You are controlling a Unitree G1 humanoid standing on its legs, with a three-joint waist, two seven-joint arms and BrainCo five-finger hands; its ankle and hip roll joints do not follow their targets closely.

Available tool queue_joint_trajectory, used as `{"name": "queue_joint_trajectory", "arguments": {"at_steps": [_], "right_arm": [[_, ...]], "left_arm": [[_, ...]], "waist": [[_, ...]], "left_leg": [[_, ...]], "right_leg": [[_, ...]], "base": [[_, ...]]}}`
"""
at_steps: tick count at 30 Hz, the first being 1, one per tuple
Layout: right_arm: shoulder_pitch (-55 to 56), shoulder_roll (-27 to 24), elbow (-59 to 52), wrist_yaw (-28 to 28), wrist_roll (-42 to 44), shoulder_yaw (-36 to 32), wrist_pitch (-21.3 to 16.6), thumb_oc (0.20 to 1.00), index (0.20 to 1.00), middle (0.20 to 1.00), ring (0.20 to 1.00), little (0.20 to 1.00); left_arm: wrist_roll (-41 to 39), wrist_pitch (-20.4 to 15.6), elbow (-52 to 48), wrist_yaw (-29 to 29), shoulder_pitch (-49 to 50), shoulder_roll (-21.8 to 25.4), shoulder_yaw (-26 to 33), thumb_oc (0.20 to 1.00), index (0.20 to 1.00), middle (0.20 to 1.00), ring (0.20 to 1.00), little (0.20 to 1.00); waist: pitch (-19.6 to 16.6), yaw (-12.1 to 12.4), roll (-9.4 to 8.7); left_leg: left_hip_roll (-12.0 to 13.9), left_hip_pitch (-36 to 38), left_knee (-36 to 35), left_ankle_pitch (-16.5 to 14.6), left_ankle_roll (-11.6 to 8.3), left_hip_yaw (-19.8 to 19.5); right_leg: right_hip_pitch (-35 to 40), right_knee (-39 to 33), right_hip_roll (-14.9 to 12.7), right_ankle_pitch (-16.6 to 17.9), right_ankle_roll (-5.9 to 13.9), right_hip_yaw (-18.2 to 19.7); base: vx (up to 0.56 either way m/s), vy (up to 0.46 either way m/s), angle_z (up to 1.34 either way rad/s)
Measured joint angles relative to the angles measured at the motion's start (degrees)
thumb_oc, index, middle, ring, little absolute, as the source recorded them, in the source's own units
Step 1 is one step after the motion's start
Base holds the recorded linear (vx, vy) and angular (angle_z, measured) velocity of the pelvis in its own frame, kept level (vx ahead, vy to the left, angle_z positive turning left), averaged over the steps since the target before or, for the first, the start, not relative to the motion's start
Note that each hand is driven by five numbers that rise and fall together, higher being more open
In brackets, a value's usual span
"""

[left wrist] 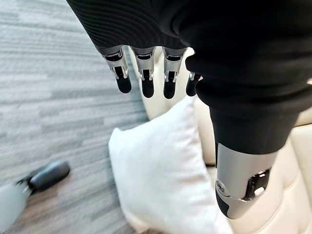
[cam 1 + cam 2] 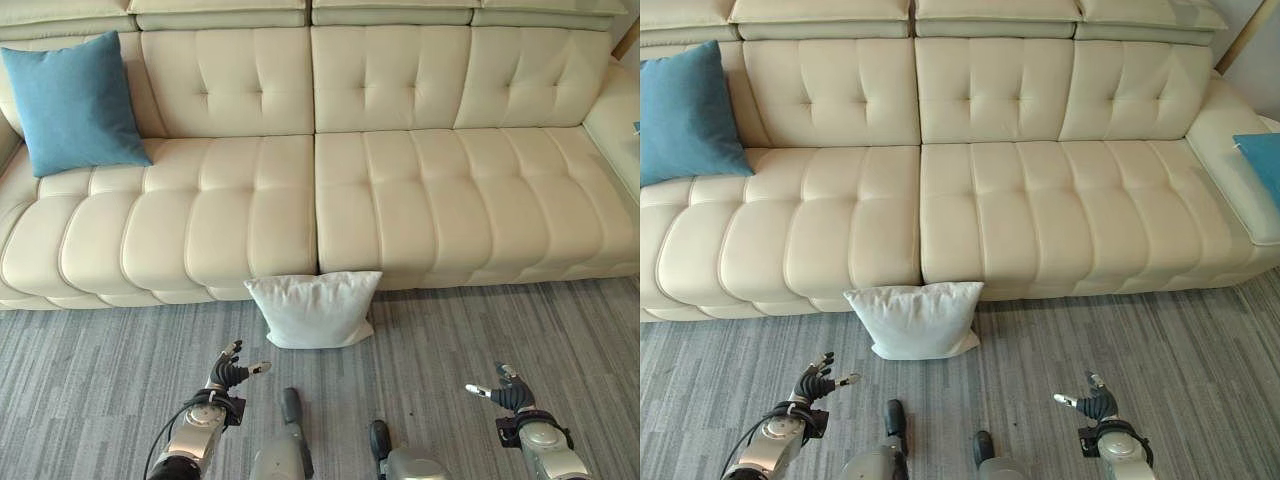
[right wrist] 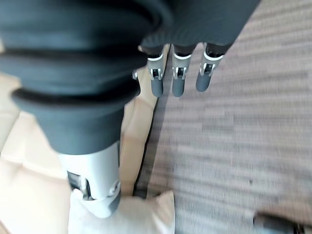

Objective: Pick up all the scattered cushions and arrange them neatly on the sofa.

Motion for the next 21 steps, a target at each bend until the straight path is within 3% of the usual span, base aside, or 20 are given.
{"name": "queue_joint_trajectory", "arguments": {"at_steps": [3,4,6,10,13,15,19,21], "right_arm": [[-1.90,2.50,-1.18,0.26,-0.05,0.51,-0.02,1.000,1.000,1.000,1.000,1.000],[-3.04,2.82,-1.66,0.69,-0.09,2.02,0.04,1.000,1.000,1.000,1.000,1.000],[-3.10,2.85,-2.52,1.12,-0.44,2.43,-0.10,1.000,1.000,1.000,1.000,1.000],[-5.09,2.30,-2.69,0.99,-0.74,2.60,-0.05,1.000,1.000,1.000,1.000,1.000],[-2.42,2.38,-2.80,0.96,-1.03,2.61,0.08,1.000,1.000,1.000,1.000,1.000],[-1.70,2.18,-2.57,0.90,-1.01,2.28,0.08,1.000,1.000,1.000,1.000,1.000],[-2.75,1.66,-2.75,0.79,-1.00,2.20,0.05,1.000,1.000,1.000,1.000,1.000],[-3.68,1.19,-2.90,0.61,-0.98,2.30,-0.01,1.000,1.000,1.000,1.000,1.000]], "left_arm": [[-0.03,-0.02,-0.06,0.27,-0.47,2.60,0.27,1.000,1.000,1.000,1.000,1.000],[-0.04,-0.01,0.23,0.40,-0.04,2.91,0.70,1.000,1.000,1.000,1.000,1.000],[-0.04,-0.02,0.18,0.40,0.22,2.93,0.61,1.000,1.000,1.000,1.000,1.000],[-0.08,0.20,1.09,0.48,1.18,2.22,0.52,1.000,1.000,1.000,1.000,1.000],[-0.08,0.24,0.21,0.33,2.87,1.49,0.48,1.000,1.000,1.000,1.000,1.000],[-0.09,-0.04,-0.12,0.32,3.08,1.47,0.45,1.000,1.000,1.000,1.000,1.000],[-0.10,0.11,-0.41,0.29,4.76,1.51,0.52,1.000,1.000,1.000,1.000,1.000],[-0.09,0.10,-0.48,0.27,4.65,1.48,0.53,1.000,1.000,1.000,1.000,1.000]], "waist": [[0.11,0.96,-0.14],[0.40,2.50,-0.04],[0.35,2.61,0.08],[1.11,2.40,-0.07],[1.07,1.21,-1.22],[0.97,0.99,-1.57],[1.04,1.50,-1.16],[0.99,1.49,-0.73]], "left_leg": [[-1.84,0.64,-0.07,-1.76,2.52,3.17],[-1.81,2.08,-1.32,-1.63,3.11,5.20],[-2.27,3.00,-2.20,-2.23,3.79,5.44],[-2.26,2.47,-3.54,-2.64,4.42,5.46],[-3.81,4.67,-3.86,-2.72,4.43,4.01],[-4.42,4.60,-3.89,-2.81,4.23,2.82],[-2.65,4.27,-3.78,-3.08,1.70,2.66],[-1.30,4.29,-3.83,-2.42,0.64,2.22]], "right_leg": [[-4.21,6.13,-2.32,-0.01,1.19,-0.36],[-7.44,10.81,-2.47,-0.82,1.84,-0.96],[-8.72,11.42,-2.31,-3.14,2.33,-2.33],[-18.21,11.82,-0.72,-3.15,2.51,-5.47],[-16.95,5.51,-0.36,0.75,1.80,-6.38],[-17.01,5.43,-0.30,3.08,0.67,-5.42],[-15.11,0.12,1.34,9.36,-1.57,-7.57],[-13.26,-3.34,2.97,10.68,-2.25,-8.13]], "base": [[0.13,0.267,-0.58],[0.09,0.083,-0.62],[0.13,0.118,-0.31],[0.15,0.050,-0.20],[0.14,-0.032,0.46],[0.08,-0.094,0.50],[0.08,-0.132,0.07],[0.06,-0.128,0.03]]}}
